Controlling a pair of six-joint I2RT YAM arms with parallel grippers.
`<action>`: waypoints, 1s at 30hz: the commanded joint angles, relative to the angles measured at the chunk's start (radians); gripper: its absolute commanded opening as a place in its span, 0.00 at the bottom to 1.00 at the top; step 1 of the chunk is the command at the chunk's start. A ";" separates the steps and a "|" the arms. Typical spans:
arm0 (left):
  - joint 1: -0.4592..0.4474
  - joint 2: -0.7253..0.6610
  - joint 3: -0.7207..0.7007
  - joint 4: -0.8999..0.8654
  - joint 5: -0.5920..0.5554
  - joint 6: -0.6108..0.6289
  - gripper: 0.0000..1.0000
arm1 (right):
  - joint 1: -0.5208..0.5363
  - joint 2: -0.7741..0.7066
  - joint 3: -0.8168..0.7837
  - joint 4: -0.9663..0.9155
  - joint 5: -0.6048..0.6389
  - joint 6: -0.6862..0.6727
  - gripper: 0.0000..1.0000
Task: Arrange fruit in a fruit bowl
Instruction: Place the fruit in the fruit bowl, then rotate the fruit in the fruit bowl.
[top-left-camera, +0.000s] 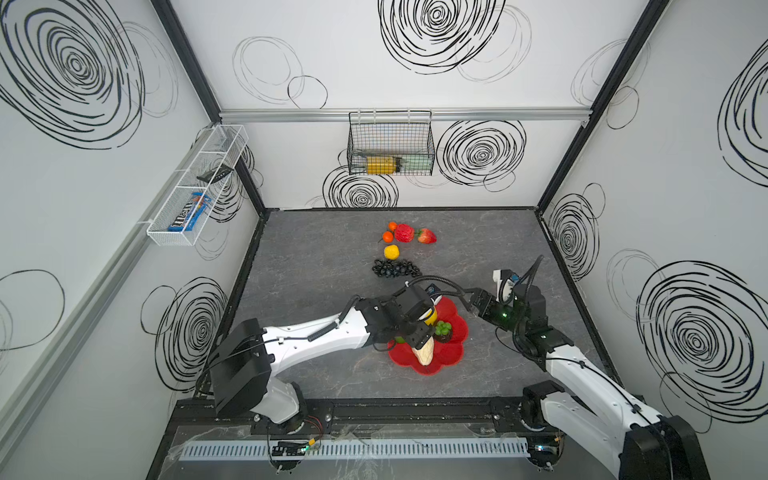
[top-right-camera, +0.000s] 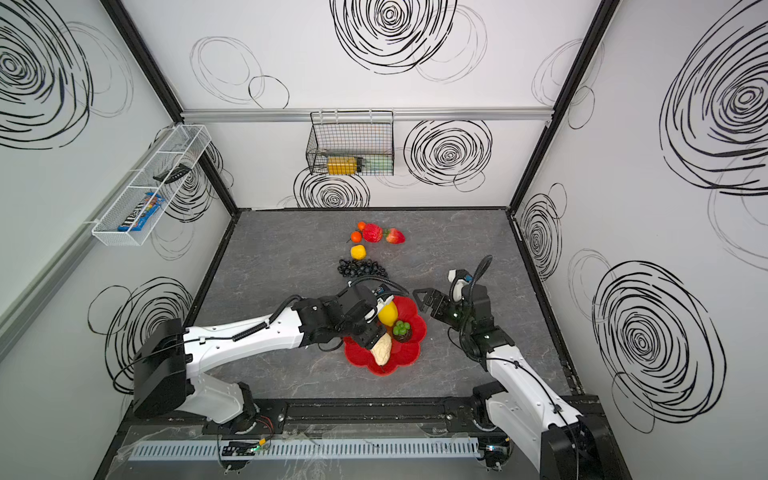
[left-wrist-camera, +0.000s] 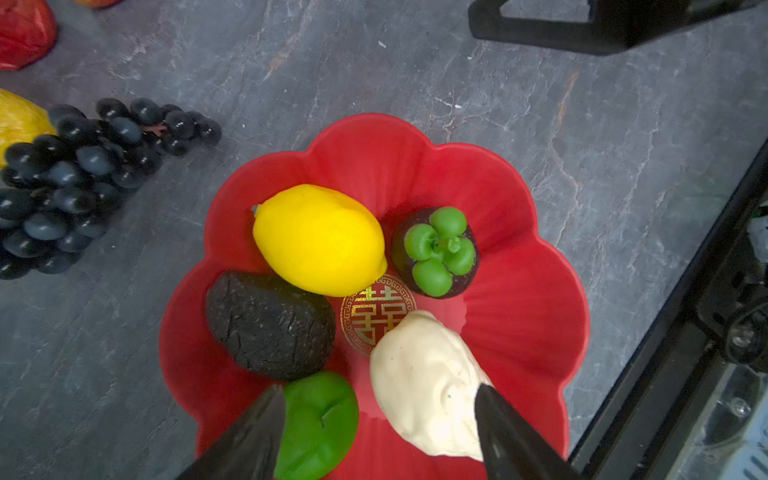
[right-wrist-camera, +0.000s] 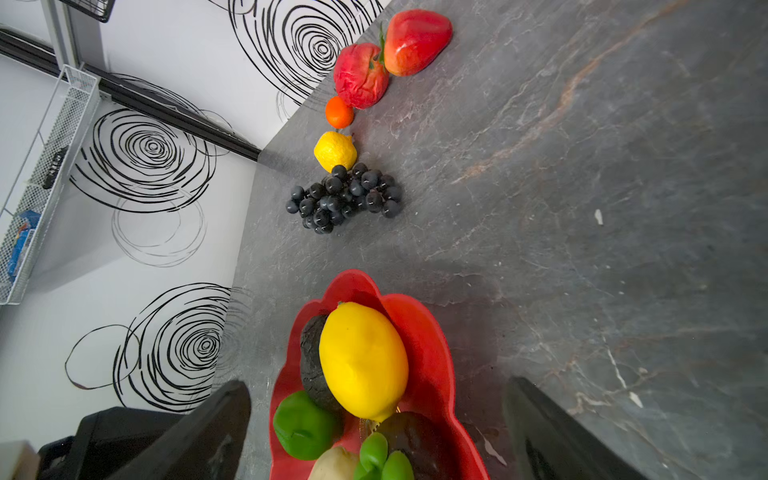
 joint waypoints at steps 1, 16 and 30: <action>-0.066 -0.071 -0.047 0.001 -0.050 -0.005 0.74 | -0.002 -0.002 0.034 0.000 -0.010 -0.026 1.00; -0.153 0.022 -0.080 0.017 0.007 -0.129 0.69 | -0.003 -0.007 0.017 -0.005 -0.008 -0.026 0.99; -0.093 0.090 -0.093 0.059 0.075 -0.154 0.63 | -0.004 -0.017 -0.003 0.006 -0.013 -0.023 0.99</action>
